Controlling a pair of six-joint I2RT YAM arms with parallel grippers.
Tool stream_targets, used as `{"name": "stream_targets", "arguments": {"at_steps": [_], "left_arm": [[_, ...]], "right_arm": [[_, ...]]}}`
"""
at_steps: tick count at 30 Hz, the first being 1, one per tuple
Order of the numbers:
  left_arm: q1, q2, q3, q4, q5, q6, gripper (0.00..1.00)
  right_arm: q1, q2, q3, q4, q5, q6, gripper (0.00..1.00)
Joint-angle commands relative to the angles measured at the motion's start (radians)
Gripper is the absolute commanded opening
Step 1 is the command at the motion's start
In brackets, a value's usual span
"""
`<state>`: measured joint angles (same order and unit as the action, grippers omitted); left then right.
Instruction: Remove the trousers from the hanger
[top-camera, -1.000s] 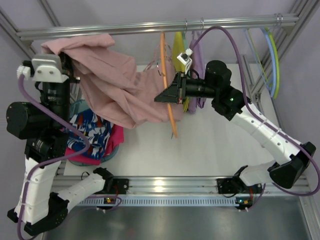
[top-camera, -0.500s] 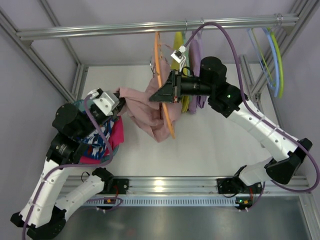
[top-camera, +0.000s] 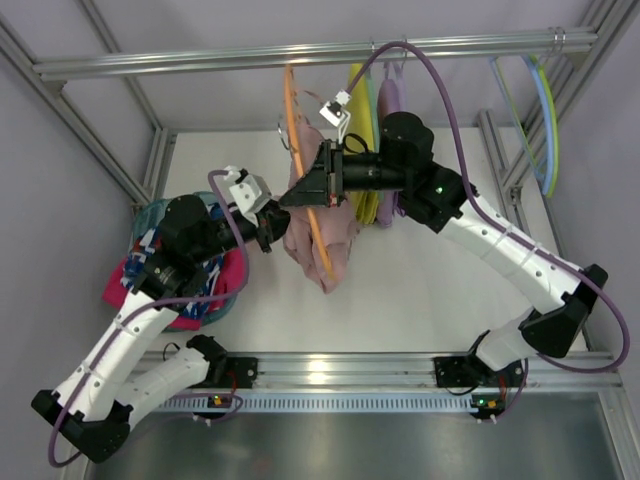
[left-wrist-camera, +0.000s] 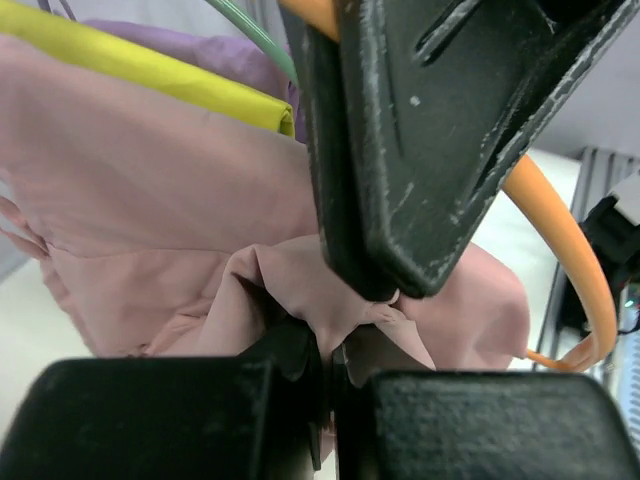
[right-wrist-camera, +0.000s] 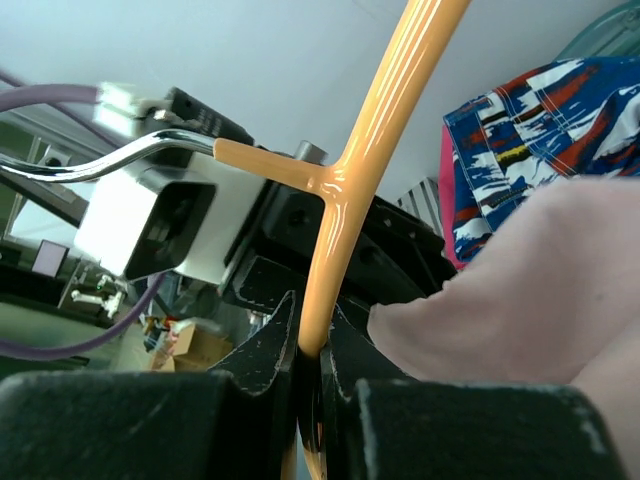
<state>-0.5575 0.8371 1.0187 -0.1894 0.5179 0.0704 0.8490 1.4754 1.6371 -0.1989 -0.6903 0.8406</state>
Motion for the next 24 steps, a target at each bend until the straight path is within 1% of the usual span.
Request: {"name": "stream_targets", "arguments": {"at_steps": [1, 2, 5, 6, 8, 9, 11, 12, 17, 18, 21, 22, 24], "left_arm": [[-0.004, -0.056, -0.057, 0.257, 0.019, -0.246, 0.03], [-0.004, -0.058, -0.06, 0.268, 0.033, -0.262, 0.1], [-0.005, -0.078, -0.084, 0.266, 0.044, -0.276, 0.21], [-0.005, -0.093, -0.089, 0.266, 0.057, -0.274, 0.31], [-0.005, -0.104, -0.098, 0.258, 0.091, -0.268, 0.37], [-0.005, -0.105, -0.1, 0.257, 0.123, -0.271, 0.43], [-0.005, -0.11, -0.108, 0.248, 0.152, -0.267, 0.52], [-0.005, -0.115, -0.114, 0.239, 0.175, -0.255, 0.57], [-0.008, -0.131, -0.143, 0.217, 0.251, -0.236, 0.65], [-0.01, -0.133, -0.147, 0.209, 0.269, -0.231, 0.69], [-0.016, -0.133, -0.167, 0.209, 0.271, -0.215, 0.73], [-0.021, -0.13, -0.169, 0.211, 0.251, -0.213, 0.77], [-0.022, -0.124, -0.17, 0.211, 0.232, -0.181, 0.77]], "right_arm": [[0.024, -0.01, 0.096, 0.19, -0.015, -0.023, 0.0], [0.022, -0.009, 0.102, 0.19, -0.015, -0.023, 0.0], [0.015, -0.009, 0.119, 0.19, -0.015, -0.021, 0.0], [0.012, -0.009, 0.122, 0.19, -0.015, -0.021, 0.0], [0.009, -0.012, 0.124, 0.19, -0.014, -0.02, 0.0], [0.01, -0.01, 0.125, 0.19, -0.014, -0.018, 0.0], [0.009, -0.006, 0.13, 0.19, -0.012, -0.018, 0.0], [0.009, -0.003, 0.141, 0.191, -0.012, -0.018, 0.0], [0.002, 0.006, 0.165, 0.191, -0.012, -0.017, 0.0], [0.001, 0.008, 0.167, 0.19, -0.011, -0.012, 0.0], [0.001, 0.013, 0.178, 0.191, -0.009, -0.002, 0.0], [0.001, 0.013, 0.179, 0.19, -0.009, 0.005, 0.0], [0.002, 0.017, 0.188, 0.19, -0.009, 0.018, 0.0]]}}
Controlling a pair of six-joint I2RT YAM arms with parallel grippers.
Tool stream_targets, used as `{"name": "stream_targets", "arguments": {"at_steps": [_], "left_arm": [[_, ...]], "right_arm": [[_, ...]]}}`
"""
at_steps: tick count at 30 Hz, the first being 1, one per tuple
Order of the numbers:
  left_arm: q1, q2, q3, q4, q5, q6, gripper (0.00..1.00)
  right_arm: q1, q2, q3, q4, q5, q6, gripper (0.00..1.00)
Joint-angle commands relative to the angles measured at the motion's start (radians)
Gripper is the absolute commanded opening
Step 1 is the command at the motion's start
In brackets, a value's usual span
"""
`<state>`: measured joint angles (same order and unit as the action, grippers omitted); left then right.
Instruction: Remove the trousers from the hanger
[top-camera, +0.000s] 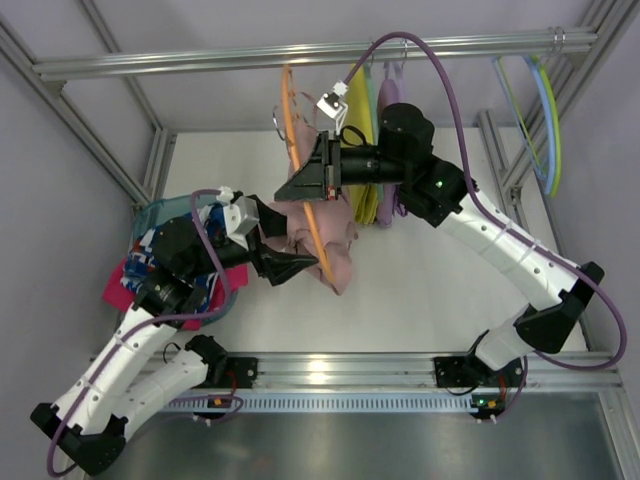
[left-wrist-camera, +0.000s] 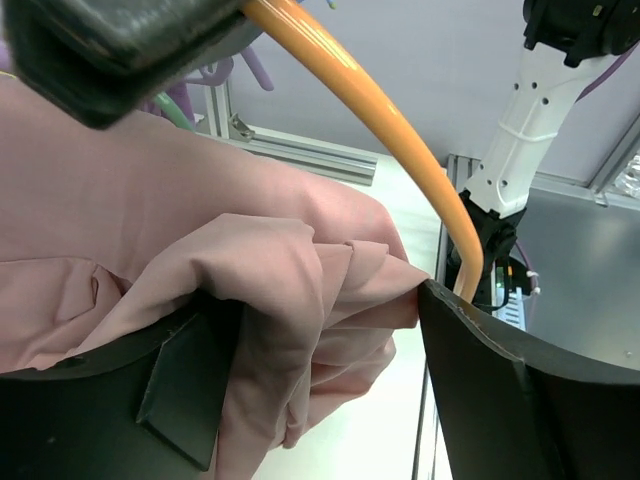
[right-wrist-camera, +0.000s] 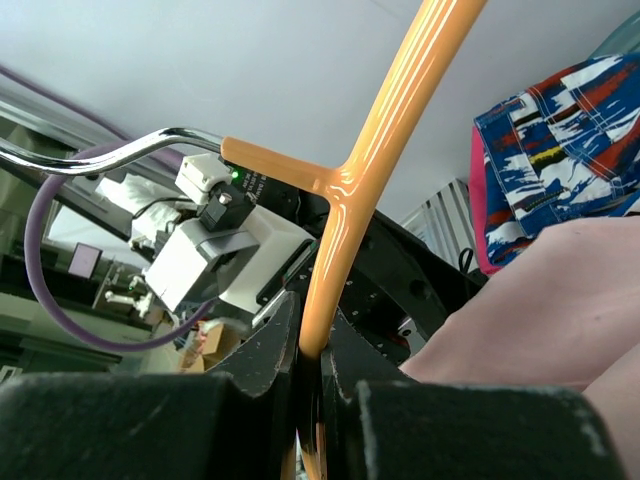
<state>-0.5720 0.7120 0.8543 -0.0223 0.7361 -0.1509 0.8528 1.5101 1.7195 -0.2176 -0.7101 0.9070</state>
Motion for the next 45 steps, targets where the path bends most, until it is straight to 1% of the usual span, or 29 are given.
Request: {"name": "stream_targets", "arguments": {"at_steps": [1, 3, 4, 6, 7, 8, 10, 13, 14, 16, 17, 18, 20, 21, 23, 24, 25, 26, 27, 28, 32, 35, 37, 38, 42, 43, 45], "left_arm": [[-0.012, 0.007, -0.006, 0.044, -0.001, 0.057, 0.78], [-0.015, 0.017, -0.004, 0.044, -0.038, 0.097, 0.78], [-0.019, 0.024, -0.004, 0.044, -0.079, 0.102, 0.79], [-0.017, 0.04, 0.002, 0.044, -0.099, 0.129, 0.91], [-0.023, 0.058, 0.006, 0.044, -0.113, 0.131, 0.97], [-0.028, 0.064, 0.009, 0.045, -0.127, 0.128, 0.98], [-0.034, 0.081, 0.017, 0.048, -0.119, 0.125, 0.97], [-0.052, 0.078, -0.001, 0.1, -0.196, 0.084, 0.95], [-0.057, 0.079, -0.004, 0.119, -0.236, 0.083, 0.93], [-0.057, 0.086, -0.008, 0.128, -0.259, 0.085, 0.89], [-0.057, 0.087, -0.009, 0.128, -0.261, 0.089, 0.85], [-0.057, 0.084, -0.011, 0.131, -0.271, 0.088, 0.78], [-0.057, 0.078, -0.015, 0.143, -0.282, 0.083, 0.71], [-0.057, 0.072, -0.017, 0.162, -0.293, 0.076, 0.64], [-0.057, 0.072, -0.005, 0.173, -0.291, 0.048, 0.54], [-0.058, 0.078, 0.002, 0.177, -0.288, 0.041, 0.44], [-0.057, 0.081, 0.008, 0.182, -0.288, 0.024, 0.2], [-0.057, 0.081, 0.015, 0.182, -0.297, 0.014, 0.08], [-0.057, 0.078, 0.02, 0.18, -0.308, 0.008, 0.02], [-0.057, 0.076, 0.023, 0.18, -0.323, 0.013, 0.0], [-0.055, 0.061, 0.072, 0.137, -0.385, 0.002, 0.0], [-0.055, 0.049, 0.139, 0.092, -0.438, 0.005, 0.0], [-0.048, 0.047, 0.21, 0.059, -0.455, 0.005, 0.0], [-0.039, 0.049, 0.235, 0.049, -0.458, 0.002, 0.0], [-0.002, 0.069, 0.371, 0.027, -0.475, -0.007, 0.0], [0.004, 0.072, 0.424, -0.006, -0.483, -0.007, 0.0], [0.029, 0.089, 0.469, -0.019, -0.509, -0.012, 0.0]], "right_arm": [[-0.003, -0.016, 0.11, 0.208, 0.011, -0.043, 0.0], [-0.003, -0.014, 0.117, 0.208, 0.011, -0.031, 0.0], [-0.001, -0.014, 0.117, 0.208, 0.011, -0.025, 0.0], [-0.001, -0.011, 0.114, 0.208, 0.011, -0.01, 0.0], [0.002, -0.013, 0.111, 0.237, 0.011, -0.002, 0.0], [0.002, -0.013, 0.103, 0.242, 0.011, 0.003, 0.0], [0.006, -0.013, 0.094, 0.253, 0.008, 0.012, 0.0], [0.011, -0.014, 0.091, 0.264, 0.001, 0.02, 0.0], [0.012, -0.014, 0.091, 0.267, 0.0, 0.023, 0.0], [0.017, -0.014, 0.091, 0.267, -0.002, 0.023, 0.0], [0.017, -0.016, 0.088, 0.267, -0.002, 0.021, 0.0], [0.018, -0.017, 0.086, 0.267, -0.002, 0.02, 0.0], [0.017, -0.025, 0.075, 0.264, -0.002, 0.015, 0.0], [0.018, -0.03, 0.063, 0.264, -0.002, 0.016, 0.0], [0.017, -0.036, 0.052, 0.267, -0.002, 0.016, 0.0], [0.017, -0.034, 0.048, 0.267, -0.002, 0.016, 0.0], [0.015, -0.036, 0.043, 0.267, -0.002, 0.016, 0.0], [0.014, -0.034, 0.043, 0.267, -0.003, 0.013, 0.0], [0.011, -0.036, 0.043, 0.267, -0.005, 0.012, 0.0], [0.008, -0.039, 0.042, 0.264, -0.005, 0.004, 0.0], [-0.021, -0.059, 0.023, 0.241, 0.0, -0.029, 0.0], [-0.084, -0.083, -0.026, 0.221, 0.023, -0.051, 0.0], [-0.112, -0.102, -0.07, 0.178, 0.037, -0.074, 0.0], [-0.141, -0.108, -0.087, 0.176, 0.038, -0.069, 0.0], [-0.191, -0.133, -0.17, 0.181, 0.034, -0.072, 0.0], [-0.196, -0.139, -0.179, 0.182, 0.026, -0.076, 0.0], [-0.205, -0.145, -0.205, 0.184, 0.02, -0.074, 0.0]]}}
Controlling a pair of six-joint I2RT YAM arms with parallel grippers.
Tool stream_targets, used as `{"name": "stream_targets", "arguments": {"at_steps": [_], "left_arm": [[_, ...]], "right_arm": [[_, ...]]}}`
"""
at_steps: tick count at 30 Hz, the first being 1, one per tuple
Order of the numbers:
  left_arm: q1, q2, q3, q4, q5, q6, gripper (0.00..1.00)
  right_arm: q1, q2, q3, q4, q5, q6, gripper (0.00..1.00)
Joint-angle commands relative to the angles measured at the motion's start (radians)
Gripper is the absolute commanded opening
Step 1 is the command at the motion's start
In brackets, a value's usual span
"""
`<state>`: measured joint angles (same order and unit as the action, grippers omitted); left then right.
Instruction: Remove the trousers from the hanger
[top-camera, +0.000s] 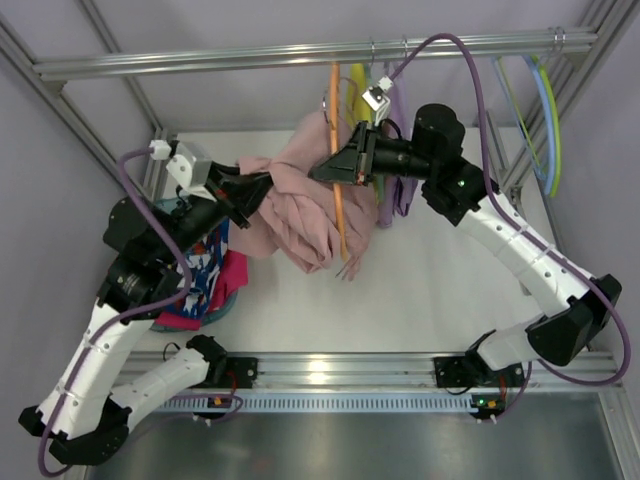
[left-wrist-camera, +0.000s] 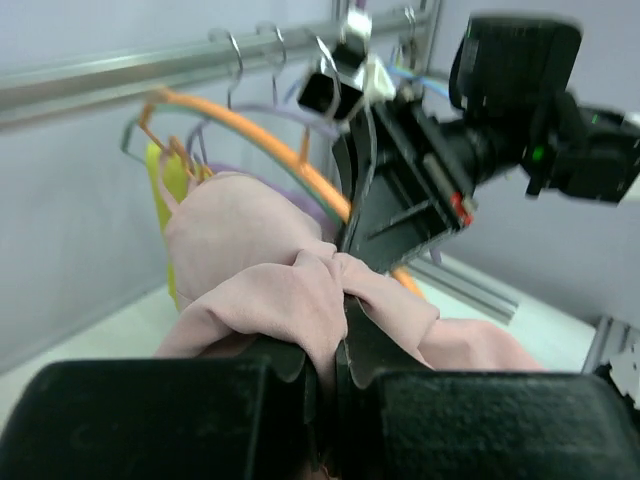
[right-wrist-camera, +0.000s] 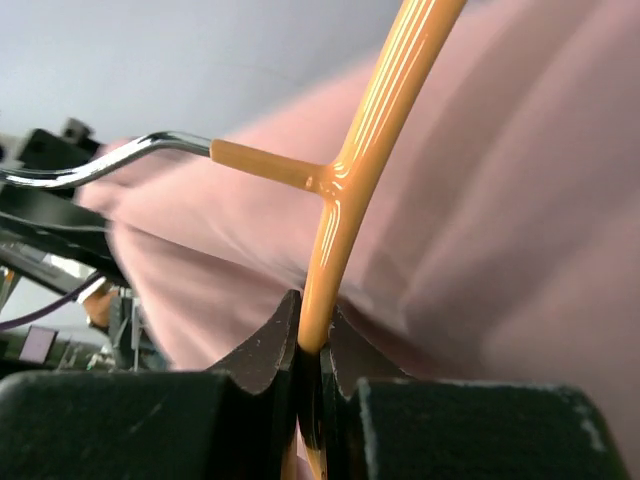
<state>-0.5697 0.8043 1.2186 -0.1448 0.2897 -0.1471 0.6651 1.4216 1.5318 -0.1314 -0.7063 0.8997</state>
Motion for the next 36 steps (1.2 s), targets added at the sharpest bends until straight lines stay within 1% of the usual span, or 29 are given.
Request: {"name": "stream_targets", "arguments": {"at_steps": [1, 6, 9, 10, 12, 15, 18, 19, 27, 28, 32, 33, 36], "left_arm": [[0.045, 0.006, 0.154, 0.105, -0.082, -0.017, 0.0], [0.112, 0.05, 0.32, 0.105, -0.205, -0.023, 0.0], [0.145, 0.078, 0.421, 0.103, -0.311, 0.004, 0.0], [0.151, 0.081, 0.445, 0.103, -0.348, 0.007, 0.0], [0.175, 0.09, 0.495, 0.102, -0.372, 0.027, 0.0], [0.22, 0.079, 0.528, 0.071, -0.441, 0.037, 0.0], [0.274, 0.033, 0.512, 0.024, -0.492, 0.046, 0.0], [0.286, 0.017, 0.481, 0.016, -0.5, 0.053, 0.0], [0.461, -0.233, 0.322, -0.137, -0.598, 0.165, 0.0], [0.496, -0.258, 0.306, -0.175, -0.601, 0.17, 0.0], [0.562, -0.402, 0.223, -0.3, -0.627, 0.219, 0.0], [0.595, -0.424, 0.201, -0.321, -0.639, 0.242, 0.0], [0.622, -0.482, 0.168, -0.401, -0.679, 0.322, 0.0]], "right_arm": [[-0.019, -0.064, -0.025, 0.102, 0.008, -0.073, 0.0], [-0.019, -0.079, -0.07, 0.089, 0.005, -0.091, 0.0], [-0.018, -0.089, -0.093, 0.078, 0.005, -0.099, 0.0], [-0.018, -0.092, -0.097, 0.079, 0.005, -0.104, 0.0], [-0.013, -0.096, -0.11, 0.076, 0.004, -0.108, 0.0], [-0.002, -0.101, -0.119, 0.078, -0.004, -0.122, 0.0], [0.019, -0.104, -0.122, 0.079, -0.021, -0.142, 0.0], [0.024, -0.105, -0.121, 0.078, -0.024, -0.154, 0.0], [0.056, -0.119, -0.122, 0.041, -0.058, -0.209, 0.0], [0.057, -0.116, -0.119, 0.035, -0.058, -0.222, 0.0], [0.068, -0.108, -0.098, 0.003, -0.055, -0.251, 0.0], [0.068, -0.105, -0.091, -0.008, -0.055, -0.26, 0.0], [0.073, -0.105, -0.09, -0.016, -0.053, -0.269, 0.0]]}}
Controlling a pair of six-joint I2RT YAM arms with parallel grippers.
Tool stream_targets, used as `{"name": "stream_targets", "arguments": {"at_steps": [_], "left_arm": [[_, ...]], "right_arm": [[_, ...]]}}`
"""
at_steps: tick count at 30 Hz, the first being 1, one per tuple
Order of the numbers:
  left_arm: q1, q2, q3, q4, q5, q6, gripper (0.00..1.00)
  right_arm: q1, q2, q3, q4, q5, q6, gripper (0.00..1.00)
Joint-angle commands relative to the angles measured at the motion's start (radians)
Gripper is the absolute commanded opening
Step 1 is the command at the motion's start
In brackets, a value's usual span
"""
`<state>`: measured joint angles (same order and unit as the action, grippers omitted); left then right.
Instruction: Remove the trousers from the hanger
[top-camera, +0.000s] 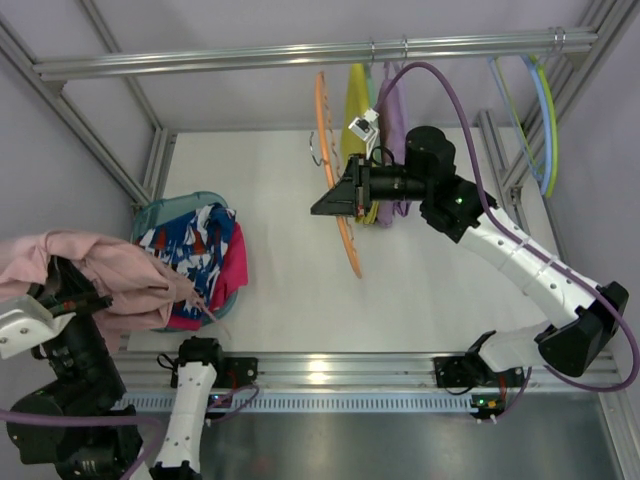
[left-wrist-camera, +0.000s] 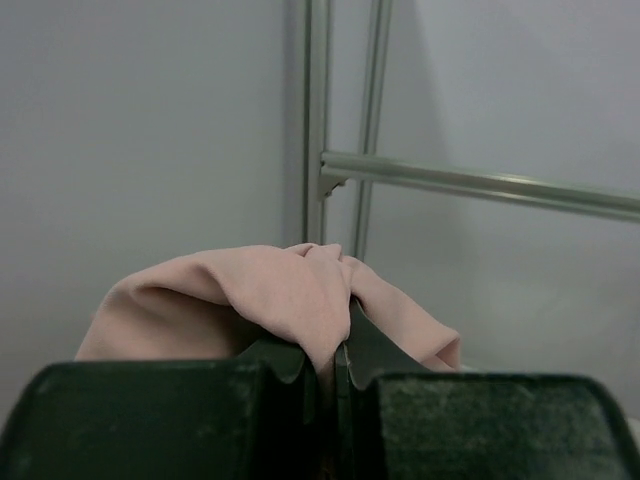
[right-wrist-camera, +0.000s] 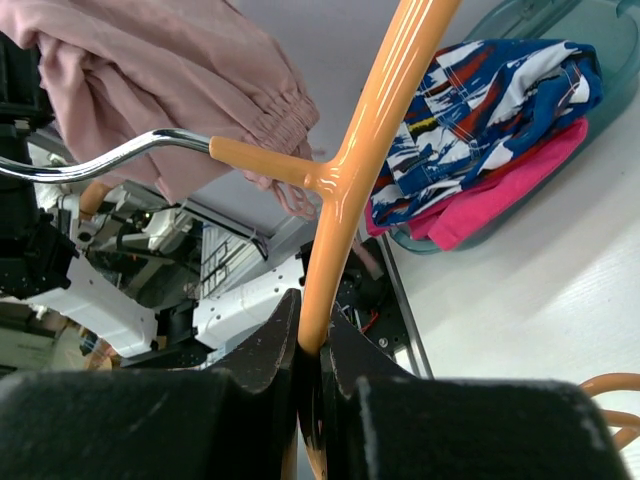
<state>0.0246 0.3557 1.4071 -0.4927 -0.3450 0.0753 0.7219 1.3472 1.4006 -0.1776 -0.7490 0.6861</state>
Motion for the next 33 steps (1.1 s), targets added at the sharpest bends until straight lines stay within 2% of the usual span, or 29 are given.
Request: {"name": "stream_targets", "arguments": {"at_steps": [1, 5, 9, 13, 17, 20, 25, 28, 29, 33], "left_arm": [[0.029, -0.043, -0.051, -0.064, -0.052, 0.122, 0.0], [0.024, -0.054, -0.158, -0.06, -0.068, 0.217, 0.0], [0.005, 0.026, -0.255, 0.015, -0.055, 0.222, 0.0], [-0.012, 0.222, -0.341, 0.104, -0.016, 0.219, 0.0], [-0.012, 0.403, -0.446, 0.245, 0.118, 0.211, 0.0], [-0.012, 0.59, -0.456, 0.301, 0.161, 0.172, 0.0], [0.011, 0.863, -0.448, 0.251, 0.184, 0.144, 0.0], [0.053, 0.945, -0.462, 0.201, 0.221, 0.127, 0.0], [0.061, 0.965, -0.467, 0.186, 0.231, 0.123, 0.02], [0.118, 1.009, -0.468, 0.11, 0.33, 0.106, 0.2]], "right_arm": [[0.017, -0.028, 0.04, 0.027, -0.01, -0.06, 0.0], [0.021, -0.017, 0.035, 0.036, -0.013, -0.057, 0.0], [0.021, -0.016, 0.029, 0.047, -0.016, -0.054, 0.0], [0.021, -0.023, 0.028, 0.036, -0.023, -0.054, 0.0], [0.019, -0.034, 0.024, 0.024, -0.027, -0.065, 0.0], [0.017, -0.043, 0.02, 0.01, -0.029, -0.072, 0.0], [0.008, -0.075, 0.029, -0.055, -0.036, -0.122, 0.0], [0.005, -0.097, 0.028, -0.066, -0.046, -0.135, 0.0], [0.005, -0.099, 0.02, -0.068, -0.049, -0.135, 0.0], [0.004, -0.109, 0.006, -0.065, -0.056, -0.135, 0.0]]}}
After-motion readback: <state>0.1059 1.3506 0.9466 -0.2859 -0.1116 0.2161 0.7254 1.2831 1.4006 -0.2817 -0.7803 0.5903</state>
